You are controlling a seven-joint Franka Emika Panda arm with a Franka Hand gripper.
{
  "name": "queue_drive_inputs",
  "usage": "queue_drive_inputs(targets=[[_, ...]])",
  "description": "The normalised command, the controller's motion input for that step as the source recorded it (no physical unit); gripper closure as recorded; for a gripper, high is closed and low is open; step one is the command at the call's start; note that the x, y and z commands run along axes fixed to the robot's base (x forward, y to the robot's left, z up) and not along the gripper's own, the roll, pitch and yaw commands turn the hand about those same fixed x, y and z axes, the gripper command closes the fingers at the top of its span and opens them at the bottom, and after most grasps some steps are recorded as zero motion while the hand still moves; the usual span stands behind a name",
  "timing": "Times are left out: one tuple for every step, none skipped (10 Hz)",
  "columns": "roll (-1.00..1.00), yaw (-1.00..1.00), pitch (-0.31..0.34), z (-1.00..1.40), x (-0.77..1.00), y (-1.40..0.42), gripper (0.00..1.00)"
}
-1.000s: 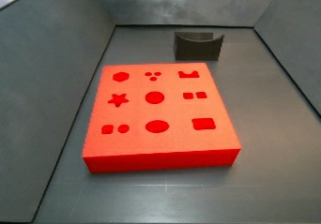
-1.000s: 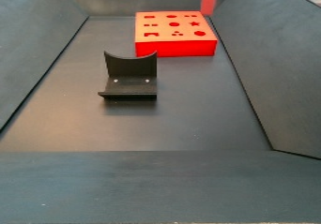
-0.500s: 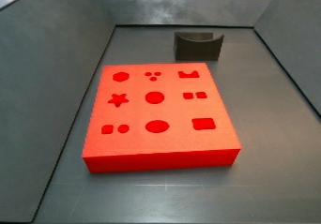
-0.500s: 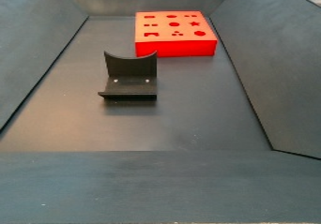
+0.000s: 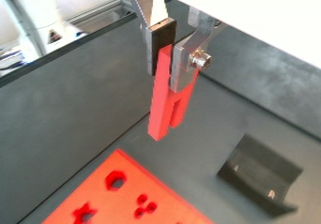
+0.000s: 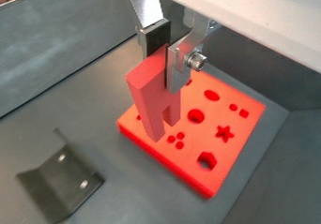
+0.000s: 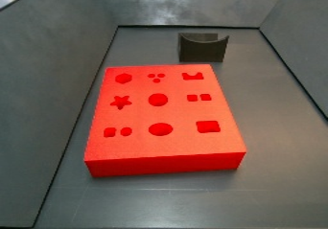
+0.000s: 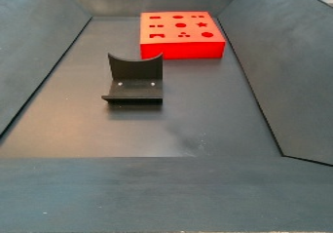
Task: Pick up the double-square object. Move up. Move to above the board. Insert the double-square object.
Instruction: Move to above the board, then insert the double-square object.
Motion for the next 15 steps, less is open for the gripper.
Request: queue_drive_inputs(targets=[[0.0, 0.01, 0.097, 0.12, 0.08, -1.0, 1.0], [0.0, 0.01, 0.125, 0.12, 0.1, -1.0, 1.0], [0.0, 0.01, 0.135, 0.13, 0.11, -1.0, 1.0], [0.01, 0.01, 0.144, 0.12, 0.14, -0.89, 1.0], [0.01, 0.01, 0.138, 0.09, 0.13, -0.63, 1.0], [0.02, 0.01, 0.126, 0.06, 0.09, -0.34, 1.0], [0.02, 0.01, 0.11, 0.05, 0.08, -0.24, 1.0], [0.0, 0.01, -0.03, 0.0, 0.0, -0.02, 1.0], [0.0, 0.0, 0.01, 0.0, 0.4, -0.04, 1.0], [0.05, -0.31, 0.029, -0.23, 0.71, -0.02, 1.0], [0.06, -0.46, 0.0, -0.3, 0.59, 0.0, 1.0], [0.06, -0.57, 0.013, -0.44, 0.47, 0.0, 1.0], [0.03, -0.68, 0.014, -0.51, 0.35, 0.0, 1.0], [0.0, -0.83, 0.006, -0.49, 0.19, 0.03, 1.0], [0.0, -0.99, 0.0, -0.42, 0.08, 0.0, 1.0]])
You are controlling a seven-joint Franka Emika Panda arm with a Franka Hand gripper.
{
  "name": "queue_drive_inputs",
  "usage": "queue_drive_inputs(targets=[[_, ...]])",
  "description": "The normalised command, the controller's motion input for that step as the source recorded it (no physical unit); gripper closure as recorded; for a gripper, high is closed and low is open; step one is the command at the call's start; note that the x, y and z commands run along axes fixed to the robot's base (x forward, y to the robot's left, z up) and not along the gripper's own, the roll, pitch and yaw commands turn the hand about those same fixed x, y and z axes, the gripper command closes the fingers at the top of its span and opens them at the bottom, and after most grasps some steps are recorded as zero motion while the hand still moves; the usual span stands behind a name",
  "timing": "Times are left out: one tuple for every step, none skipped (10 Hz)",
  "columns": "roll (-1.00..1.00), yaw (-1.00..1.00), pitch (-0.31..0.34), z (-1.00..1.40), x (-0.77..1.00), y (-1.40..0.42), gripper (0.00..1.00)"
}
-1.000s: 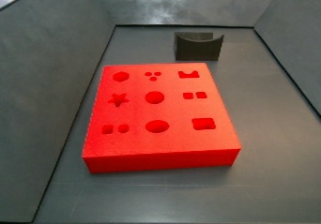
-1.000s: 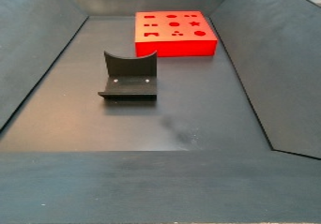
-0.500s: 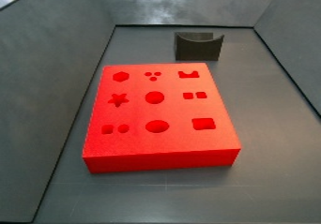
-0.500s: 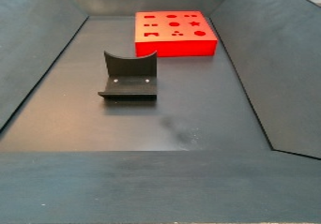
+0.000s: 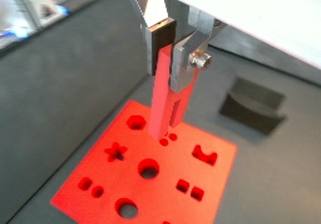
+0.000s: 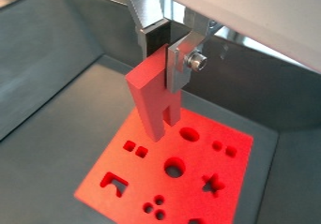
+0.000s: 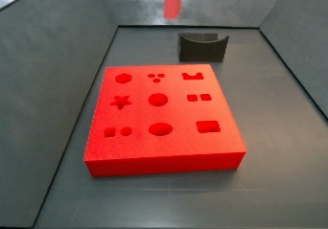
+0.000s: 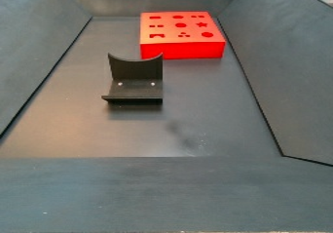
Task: Pick up the double-square object. Move up. Move to above the board. Insert the double-square object.
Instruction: Insert the double-square object.
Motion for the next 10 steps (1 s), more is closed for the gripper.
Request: queue_drive_inputs(targets=[[0.0, -1.0, 0.0, -0.42, 0.02, 0.0, 1.0], [-0.01, -1.0, 0.0, -0.41, 0.02, 0.0, 1.0], [-0.02, -1.0, 0.0, -0.4, 0.03, 0.0, 1.0], [-0.02, -1.0, 0.0, -0.39, 0.04, 0.0, 1.0], [-0.03, -1.0, 0.0, -0.37, 0.05, 0.0, 1.0], [-0.04, -1.0, -0.011, -0.35, 0.07, 0.0, 1.0], [-0.06, -1.0, -0.023, -0.31, 0.11, 0.0, 1.0], [-0.08, -0.97, -0.03, -0.27, 0.14, 0.0, 1.0], [-0.12, -0.91, -0.013, -0.17, 0.23, 0.0, 1.0], [-0.1, -0.92, 0.0, -0.19, 0.22, 0.0, 1.0]])
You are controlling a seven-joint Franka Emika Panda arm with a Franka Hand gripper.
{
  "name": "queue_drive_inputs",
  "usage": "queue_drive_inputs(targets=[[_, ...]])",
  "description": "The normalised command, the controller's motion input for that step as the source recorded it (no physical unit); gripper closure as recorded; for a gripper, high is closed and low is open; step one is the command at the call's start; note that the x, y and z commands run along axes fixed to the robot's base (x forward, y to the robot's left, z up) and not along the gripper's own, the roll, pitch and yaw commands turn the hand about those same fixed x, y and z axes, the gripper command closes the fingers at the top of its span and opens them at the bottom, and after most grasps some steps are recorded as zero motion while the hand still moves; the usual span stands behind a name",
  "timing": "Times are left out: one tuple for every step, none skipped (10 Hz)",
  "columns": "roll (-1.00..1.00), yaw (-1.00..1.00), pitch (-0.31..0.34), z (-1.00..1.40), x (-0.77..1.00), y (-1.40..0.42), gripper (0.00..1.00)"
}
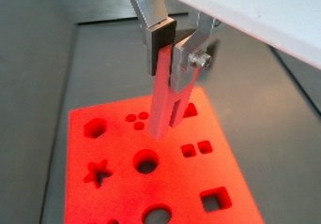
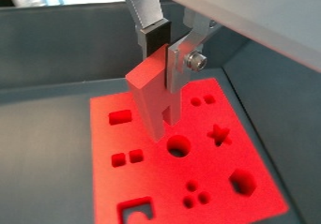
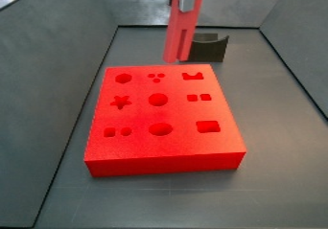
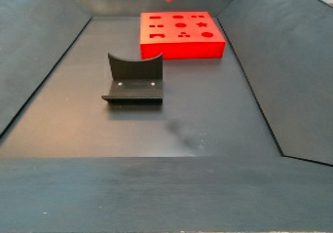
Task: Pick up the double-square object. Move up. Move to above the board. Insert the double-square object.
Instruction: Insert the double-square object.
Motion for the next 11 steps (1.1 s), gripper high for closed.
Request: queue_drive_inputs(targets=[[-0.1, -0.93, 0.0, -0.2, 0.21, 0.0, 1.0], [-0.1, -0.93, 0.0, -0.2, 0.21, 0.0, 1.0], [-0.1, -0.93, 0.0, -0.19, 0.21, 0.0, 1.0], [-0.1, -0.93, 0.0, -0.2, 0.21, 0.0, 1.0], [-0.1, -0.93, 0.0, -0.2, 0.22, 0.0, 1.0], [-0.1, -0.93, 0.0, -0.19, 0.22, 0.0, 1.0], [-0.09, -0.81, 0.0, -0.16, 0.35, 0.06, 1.0], [0.0, 0.34, -0.144, 0.0, -0.19, -0.02, 1.0], [0.0, 0.0, 0.0, 0.0, -0.09, 0.0, 1.0], [-0.06, 0.0, -0.451, -0.09, -0.09, -0.04, 1.0], [-0.02, -0.03, -0.5, -0.04, -0.04, -0.06, 1.0]])
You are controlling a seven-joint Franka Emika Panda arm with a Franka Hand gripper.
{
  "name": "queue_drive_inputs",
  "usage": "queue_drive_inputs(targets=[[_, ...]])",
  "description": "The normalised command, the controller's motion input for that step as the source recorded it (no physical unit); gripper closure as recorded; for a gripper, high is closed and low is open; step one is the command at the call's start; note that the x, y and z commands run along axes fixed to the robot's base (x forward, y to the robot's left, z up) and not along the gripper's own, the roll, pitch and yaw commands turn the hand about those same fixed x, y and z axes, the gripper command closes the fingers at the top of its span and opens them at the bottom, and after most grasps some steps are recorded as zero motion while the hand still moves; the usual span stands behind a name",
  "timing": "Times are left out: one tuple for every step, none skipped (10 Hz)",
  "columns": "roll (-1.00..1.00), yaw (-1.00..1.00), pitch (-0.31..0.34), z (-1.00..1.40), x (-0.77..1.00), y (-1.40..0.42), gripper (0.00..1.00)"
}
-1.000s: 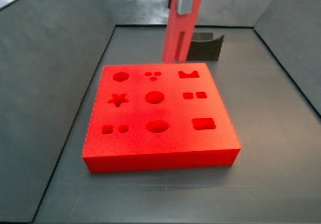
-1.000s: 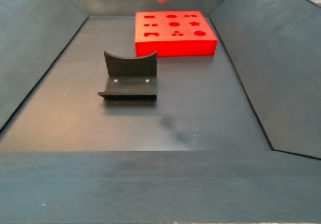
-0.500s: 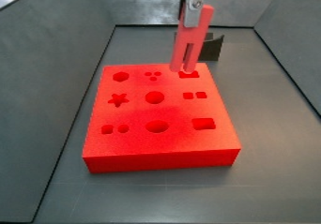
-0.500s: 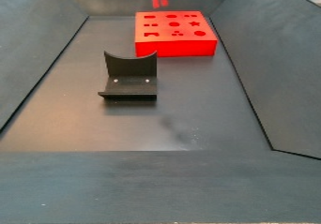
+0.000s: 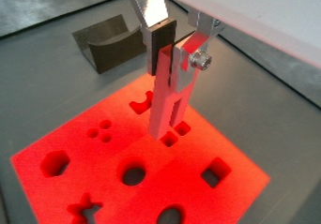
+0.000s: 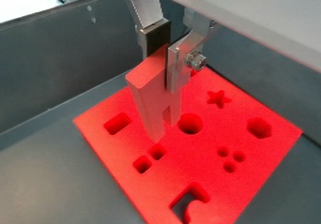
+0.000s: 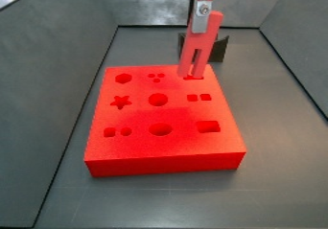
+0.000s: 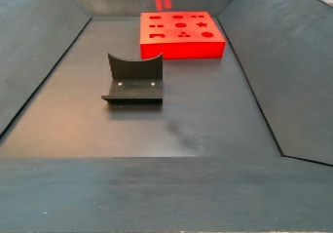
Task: Pick up the double-square object. Move up. Move to above the board. Insert the double-square object.
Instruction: Insert the double-square object.
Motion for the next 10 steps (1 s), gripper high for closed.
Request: queue_drive_inputs(targets=[[0.0, -0.11, -0.5, -0.01, -0.01, -0.06, 1.0], [0.0, 0.0, -0.044, 0.0, -0.03, 0.0, 1.0], [0.0, 0.0, -0.007, -0.04, 0.01, 0.0, 1.0], [0.0, -0.16, -0.103, -0.14, 0.11, 0.1, 1.0], [0.0, -0.15, -0.123, -0.29, 0.32, 0.13, 1.0], [0.0, -0.23, -0.157, -0.3, 0.35, 0.09, 1.0], [0.0, -0.23, -0.17, -0.25, 0.24, 0.12, 1.0], [0.07, 0.0, 0.0, -0.19, 0.0, -0.03, 1.0], [0.03, 0.0, -0.154, -0.27, -0.12, -0.11, 1.0], [0.0, 0.0, -0.134, -0.28, 0.0, -0.05, 1.0]])
